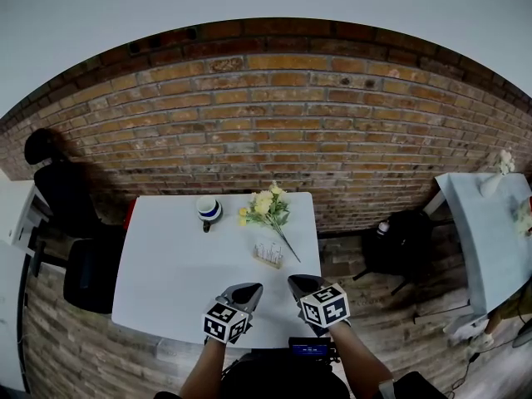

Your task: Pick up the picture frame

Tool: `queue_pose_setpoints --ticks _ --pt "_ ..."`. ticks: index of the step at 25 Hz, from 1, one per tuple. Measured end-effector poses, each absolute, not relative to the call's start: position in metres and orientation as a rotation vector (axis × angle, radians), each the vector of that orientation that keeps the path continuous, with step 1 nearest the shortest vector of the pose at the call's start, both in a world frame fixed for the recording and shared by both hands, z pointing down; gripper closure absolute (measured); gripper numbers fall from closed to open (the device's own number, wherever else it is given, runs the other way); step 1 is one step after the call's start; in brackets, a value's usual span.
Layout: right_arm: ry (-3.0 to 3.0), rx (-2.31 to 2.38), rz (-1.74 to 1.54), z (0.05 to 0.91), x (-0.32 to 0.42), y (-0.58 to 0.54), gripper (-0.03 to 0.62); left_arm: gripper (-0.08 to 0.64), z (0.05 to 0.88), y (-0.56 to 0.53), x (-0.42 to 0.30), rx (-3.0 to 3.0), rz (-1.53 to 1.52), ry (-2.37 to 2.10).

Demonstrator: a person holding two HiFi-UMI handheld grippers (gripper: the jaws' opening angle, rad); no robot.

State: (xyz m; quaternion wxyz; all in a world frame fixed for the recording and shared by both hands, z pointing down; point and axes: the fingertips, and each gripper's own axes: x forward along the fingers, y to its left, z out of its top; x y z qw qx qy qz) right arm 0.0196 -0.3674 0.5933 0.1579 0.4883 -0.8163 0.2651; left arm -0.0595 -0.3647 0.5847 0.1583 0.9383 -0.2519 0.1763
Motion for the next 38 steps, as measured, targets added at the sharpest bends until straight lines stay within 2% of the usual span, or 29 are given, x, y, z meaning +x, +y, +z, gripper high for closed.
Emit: queue_pose_setpoints --ticks 7,10,14,20,27,38 --pt "-2.312 1.398 0.716 0.599 0.028 -0.392 0.583 0.546 0.582 -0.400 -0.062 2.741 0.610 -0.822" --pt "-2.292 1.403 0.723 0.609 0.028 -0.407 0.554 0.546 0.588 -0.423 -0.056 2.750 0.634 -0.802" --pt "-2.243 1.427 0.765 0.628 0.029 -0.425 0.525 0.466 0.605 -0.454 -0.051 2.743 0.686 -0.767" --pt "-2.157 1.462 0.860 0.660 0.027 -0.444 0.481 0.405 0.641 -0.492 -0.051 2.720 0.812 -0.723" --pt "-2.096 1.500 0.896 0.690 0.026 -0.455 0.433 0.394 0.682 -0.509 -0.046 2.713 0.887 -0.618" --pt "-2.056 1.566 0.890 0.708 0.019 -0.465 0.430 0.396 0.700 -0.510 -0.035 2.751 0.863 -0.535"
